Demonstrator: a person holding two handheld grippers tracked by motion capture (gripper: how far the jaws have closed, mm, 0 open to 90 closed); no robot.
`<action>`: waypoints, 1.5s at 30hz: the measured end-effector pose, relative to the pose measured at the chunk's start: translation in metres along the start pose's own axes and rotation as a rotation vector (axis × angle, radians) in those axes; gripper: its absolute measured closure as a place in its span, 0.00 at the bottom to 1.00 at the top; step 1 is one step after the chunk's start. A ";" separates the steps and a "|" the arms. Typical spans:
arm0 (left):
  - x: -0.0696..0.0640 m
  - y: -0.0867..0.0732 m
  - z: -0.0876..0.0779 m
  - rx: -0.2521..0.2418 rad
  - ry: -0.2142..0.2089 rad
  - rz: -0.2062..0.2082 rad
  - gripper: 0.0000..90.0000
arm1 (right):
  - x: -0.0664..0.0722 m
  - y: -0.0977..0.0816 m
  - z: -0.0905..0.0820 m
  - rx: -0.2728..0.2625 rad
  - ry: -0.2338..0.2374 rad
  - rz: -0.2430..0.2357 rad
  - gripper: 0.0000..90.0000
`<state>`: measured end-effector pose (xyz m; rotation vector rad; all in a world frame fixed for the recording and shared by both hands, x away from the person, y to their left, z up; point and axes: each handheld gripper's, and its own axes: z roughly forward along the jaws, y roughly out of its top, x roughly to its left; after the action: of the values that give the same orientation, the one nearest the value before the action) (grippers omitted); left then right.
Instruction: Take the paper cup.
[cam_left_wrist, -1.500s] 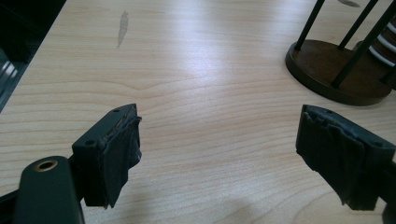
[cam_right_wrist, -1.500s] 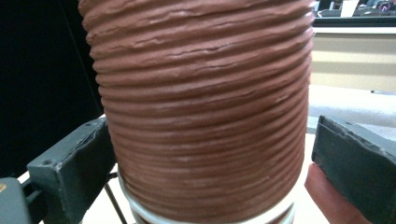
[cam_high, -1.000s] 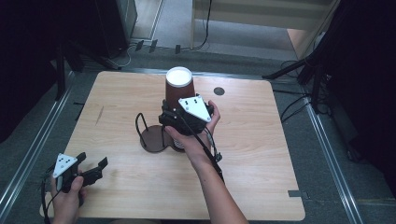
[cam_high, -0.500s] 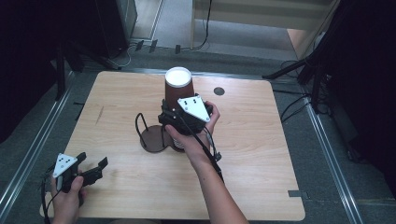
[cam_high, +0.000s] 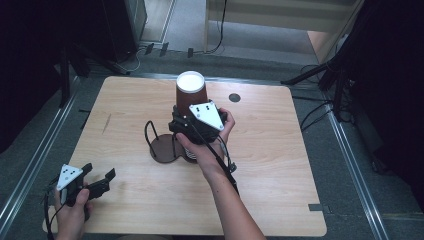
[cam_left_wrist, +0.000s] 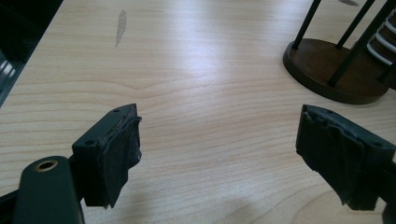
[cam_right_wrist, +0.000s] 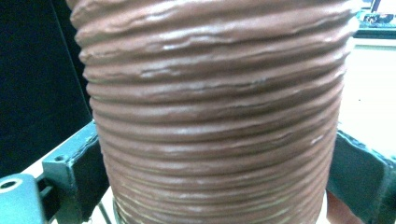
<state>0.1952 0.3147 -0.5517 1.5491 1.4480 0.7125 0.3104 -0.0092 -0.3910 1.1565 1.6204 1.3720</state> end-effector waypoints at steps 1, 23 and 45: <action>0.000 0.000 0.000 0.000 0.000 0.000 0.16 | 0.000 0.001 0.000 -0.003 0.000 0.002 0.06; 0.000 0.000 0.000 0.001 -0.001 0.000 0.16 | 0.003 0.025 -0.005 -0.057 0.006 -0.001 0.09; -0.001 0.000 0.000 0.002 0.000 0.004 0.16 | 0.008 0.051 -0.009 -0.076 0.014 0.008 0.10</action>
<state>0.1952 0.3141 -0.5516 1.5541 1.4467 0.7134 0.3089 -0.0032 -0.3385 1.1123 1.5611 1.4379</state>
